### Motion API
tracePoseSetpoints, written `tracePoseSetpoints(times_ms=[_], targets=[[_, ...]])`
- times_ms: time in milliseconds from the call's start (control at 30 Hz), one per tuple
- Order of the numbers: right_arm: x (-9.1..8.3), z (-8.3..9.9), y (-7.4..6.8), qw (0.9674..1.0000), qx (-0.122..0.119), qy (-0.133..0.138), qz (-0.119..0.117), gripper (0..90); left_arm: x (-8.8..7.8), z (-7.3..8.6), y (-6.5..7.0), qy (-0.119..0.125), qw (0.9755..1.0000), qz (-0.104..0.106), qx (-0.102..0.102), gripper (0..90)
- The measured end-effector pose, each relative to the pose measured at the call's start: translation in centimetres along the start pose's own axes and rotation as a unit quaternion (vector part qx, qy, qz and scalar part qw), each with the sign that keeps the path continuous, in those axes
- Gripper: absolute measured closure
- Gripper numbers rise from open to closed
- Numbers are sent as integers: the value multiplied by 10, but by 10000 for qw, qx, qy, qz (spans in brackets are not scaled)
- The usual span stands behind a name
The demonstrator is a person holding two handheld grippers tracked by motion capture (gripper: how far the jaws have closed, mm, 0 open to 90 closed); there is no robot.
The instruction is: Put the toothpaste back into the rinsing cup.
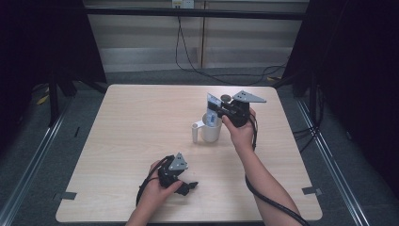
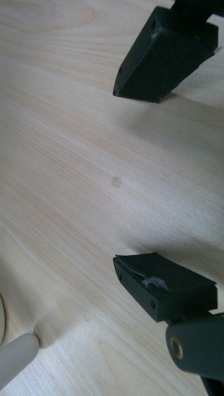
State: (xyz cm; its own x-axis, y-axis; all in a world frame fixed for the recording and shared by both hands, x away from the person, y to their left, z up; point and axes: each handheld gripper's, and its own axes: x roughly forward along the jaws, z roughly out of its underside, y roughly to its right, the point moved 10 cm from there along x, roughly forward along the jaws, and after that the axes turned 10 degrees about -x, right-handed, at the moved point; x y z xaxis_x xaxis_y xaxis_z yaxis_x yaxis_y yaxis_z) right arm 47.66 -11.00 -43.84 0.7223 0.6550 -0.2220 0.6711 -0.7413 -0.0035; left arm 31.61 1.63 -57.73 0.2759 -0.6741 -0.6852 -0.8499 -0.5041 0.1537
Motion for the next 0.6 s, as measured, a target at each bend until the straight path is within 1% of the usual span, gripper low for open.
tracePoseSetpoints(times_ms=[167,233,267,300,333,367,400,467,533,600], targets=[[2,7,-2,10000,-76,-10,-10,724,0,0,0,13,10000,7,-4,156],[1,10,-2,10000,-42,5,7,749,0,0,0,19,10000,7,-5,157],[1,11,-2,10000,-7,28,-2,780,0,0,0,19,10000,6,-3,157],[0,11,-2,9999,24,104,-24,821,0,0,1,34,10000,16,-35,157],[-2,8,-2,9996,94,271,-45,833,-1,1,0,-46,10000,8,55,157],[-3,6,-1,9994,148,303,-1,841,-1,1,0,-63,9999,6,84,157],[-4,5,-1,9994,193,300,11,839,-1,1,0,-68,9999,12,80,157],[-4,3,-2,9996,118,265,22,837,-1,1,0,-64,9999,14,81,157],[-3,4,-2,9999,68,134,46,837,-1,1,0,-67,9999,15,80,157],[-4,5,-2,9998,97,171,16,842,-1,1,0,-64,9999,14,79,157]])
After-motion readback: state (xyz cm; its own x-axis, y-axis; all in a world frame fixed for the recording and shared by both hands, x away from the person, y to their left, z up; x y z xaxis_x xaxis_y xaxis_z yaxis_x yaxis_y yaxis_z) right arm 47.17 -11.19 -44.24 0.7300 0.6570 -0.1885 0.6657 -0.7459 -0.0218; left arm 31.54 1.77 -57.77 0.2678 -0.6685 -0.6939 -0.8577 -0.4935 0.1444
